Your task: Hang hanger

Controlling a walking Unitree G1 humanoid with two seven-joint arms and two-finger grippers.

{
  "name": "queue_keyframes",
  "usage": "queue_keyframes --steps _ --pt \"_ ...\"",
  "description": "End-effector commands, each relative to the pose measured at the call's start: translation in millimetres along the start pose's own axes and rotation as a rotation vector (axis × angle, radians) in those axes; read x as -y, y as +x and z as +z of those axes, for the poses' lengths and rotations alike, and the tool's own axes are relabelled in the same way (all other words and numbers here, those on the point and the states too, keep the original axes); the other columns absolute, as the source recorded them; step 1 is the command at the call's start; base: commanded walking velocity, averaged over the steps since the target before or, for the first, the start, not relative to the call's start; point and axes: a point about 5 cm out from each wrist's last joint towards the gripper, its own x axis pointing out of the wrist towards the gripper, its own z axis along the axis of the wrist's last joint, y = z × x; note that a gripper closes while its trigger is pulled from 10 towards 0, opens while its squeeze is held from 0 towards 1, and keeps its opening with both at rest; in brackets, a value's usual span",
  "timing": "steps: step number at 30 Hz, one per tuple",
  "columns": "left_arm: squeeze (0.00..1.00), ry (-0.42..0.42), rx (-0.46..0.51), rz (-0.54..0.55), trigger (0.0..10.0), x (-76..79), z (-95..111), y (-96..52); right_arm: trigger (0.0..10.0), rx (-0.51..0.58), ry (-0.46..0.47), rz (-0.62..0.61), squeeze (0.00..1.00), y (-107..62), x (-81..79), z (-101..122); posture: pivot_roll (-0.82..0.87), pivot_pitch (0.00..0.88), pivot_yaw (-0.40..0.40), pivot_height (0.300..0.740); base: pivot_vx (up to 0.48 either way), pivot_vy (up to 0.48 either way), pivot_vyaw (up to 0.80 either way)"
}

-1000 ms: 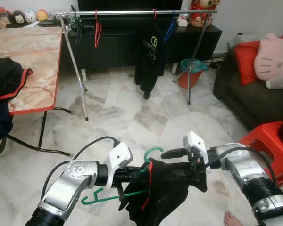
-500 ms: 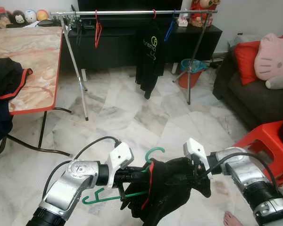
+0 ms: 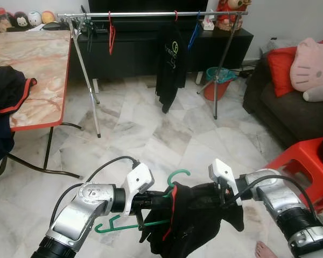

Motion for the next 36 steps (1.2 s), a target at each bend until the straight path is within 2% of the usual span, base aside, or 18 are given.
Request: queue_keyframes --steps 1,28,29,33,34,36 --pt "0.0 0.026 0.045 -0.015 10.0 -0.5 13.2 2.5 0.0 -0.007 -0.003 0.017 0.0 2.8 -1.7 -1.1 0.05 0.046 -0.112 0.74 0.0 0.0 0.0" --pt "0.0 0.044 0.035 -0.019 10.0 -0.6 12.5 4.2 0.0 -0.028 -0.037 0.04 0.0 10.0 -3.1 1.9 0.05 0.047 -0.111 0.74 0.0 0.0 0.0" --pt "0.69 0.046 0.035 -0.018 10.0 -0.7 12.3 4.0 0.0 -0.03 -0.038 0.041 0.0 10.4 -3.3 1.7 0.05 0.047 -0.111 0.74 0.0 0.0 0.0" --pt "0.69 0.046 0.035 -0.018 10.0 -0.7 12.2 3.9 0.0 -0.03 -0.038 0.042 0.0 10.5 -3.3 1.7 0.05 0.047 -0.111 0.74 0.0 0.0 0.0" --pt "1.0 0.045 0.035 -0.029 10.0 0.3 12.0 3.8 0.0 -0.031 -0.039 0.043 0.0 10.8 -3.5 1.5 0.05 0.047 -0.111 0.74 0.0 0.0 0.0" --pt "1.0 0.045 0.027 -0.033 10.0 0.4 11.1 2.1 0.0 -0.045 -0.049 0.048 0.0 12.3 -4.1 1.5 0.05 0.047 -0.112 0.74 0.0 0.0 0.0"
